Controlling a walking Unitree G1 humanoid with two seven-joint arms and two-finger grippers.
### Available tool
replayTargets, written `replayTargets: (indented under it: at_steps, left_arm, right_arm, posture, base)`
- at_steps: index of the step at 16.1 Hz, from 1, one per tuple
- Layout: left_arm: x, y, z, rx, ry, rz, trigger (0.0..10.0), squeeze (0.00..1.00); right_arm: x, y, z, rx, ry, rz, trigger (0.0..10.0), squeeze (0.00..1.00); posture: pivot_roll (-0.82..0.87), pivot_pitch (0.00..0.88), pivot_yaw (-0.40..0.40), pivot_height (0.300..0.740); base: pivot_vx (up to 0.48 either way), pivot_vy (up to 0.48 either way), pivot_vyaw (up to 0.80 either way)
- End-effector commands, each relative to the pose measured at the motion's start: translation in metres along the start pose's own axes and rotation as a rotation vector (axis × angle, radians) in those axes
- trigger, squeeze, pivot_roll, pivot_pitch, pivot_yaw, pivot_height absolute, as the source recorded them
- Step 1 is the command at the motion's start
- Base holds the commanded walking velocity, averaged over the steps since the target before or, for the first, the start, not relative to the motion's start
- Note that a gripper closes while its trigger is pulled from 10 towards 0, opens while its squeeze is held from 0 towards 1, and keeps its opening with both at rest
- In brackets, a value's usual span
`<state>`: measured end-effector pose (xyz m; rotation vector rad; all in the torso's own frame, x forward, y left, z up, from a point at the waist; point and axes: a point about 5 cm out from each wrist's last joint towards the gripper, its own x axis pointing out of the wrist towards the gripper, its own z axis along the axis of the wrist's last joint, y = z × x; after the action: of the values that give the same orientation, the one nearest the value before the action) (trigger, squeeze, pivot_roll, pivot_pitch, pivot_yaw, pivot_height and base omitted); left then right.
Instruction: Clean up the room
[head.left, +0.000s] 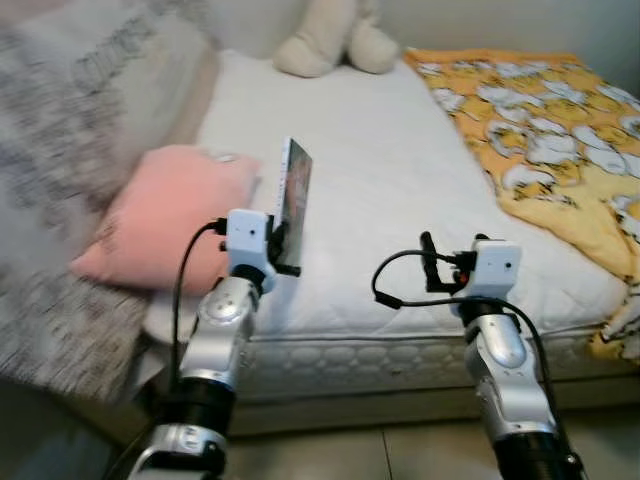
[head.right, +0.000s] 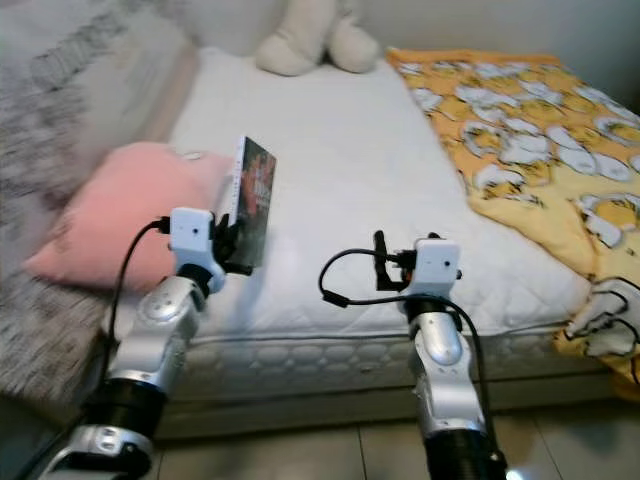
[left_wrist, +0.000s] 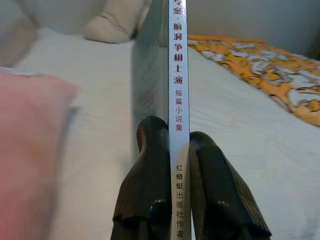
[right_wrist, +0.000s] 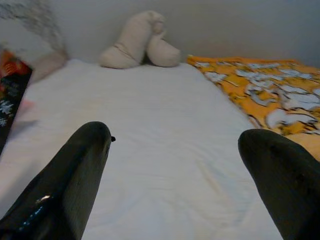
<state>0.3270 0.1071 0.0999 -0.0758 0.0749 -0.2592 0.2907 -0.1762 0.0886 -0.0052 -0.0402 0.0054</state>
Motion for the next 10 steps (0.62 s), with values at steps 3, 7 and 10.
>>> replayTargets:
  at_steps: [3, 7, 10]
  left_arm:
    - [0.002, -0.001, 0.009, -0.003, -0.029, 0.007, 10.0, 0.0]
    - [0.003, 0.008, 0.008, -0.052, -0.013, 0.075, 10.0, 0.0]
    - [0.006, 0.021, 0.007, 0.084, 0.025, 0.183, 10.0, 0.0]
  right_arm:
    - [0.002, 0.002, 0.006, -0.003, -0.02, 0.01, 10.0, 0.0]
    - [0.001, 0.005, 0.005, -0.003, -0.01, 0.049, 10.0, 0.0]
    - [0.0, 0.009, 0.006, -0.019, -0.011, 0.094, 10.0, 0.0]
  posture:
    - [0.01, 0.0, 0.002, 0.728]
    - [0.01, 0.0, -0.007, 0.728]
    - [0.02, 0.0, -0.017, 0.728]
  base:
    - [0.474, 0.0, 0.0]
    - [0.378, 0.186, 0.0]
    - [0.102, 0.123, 0.4]
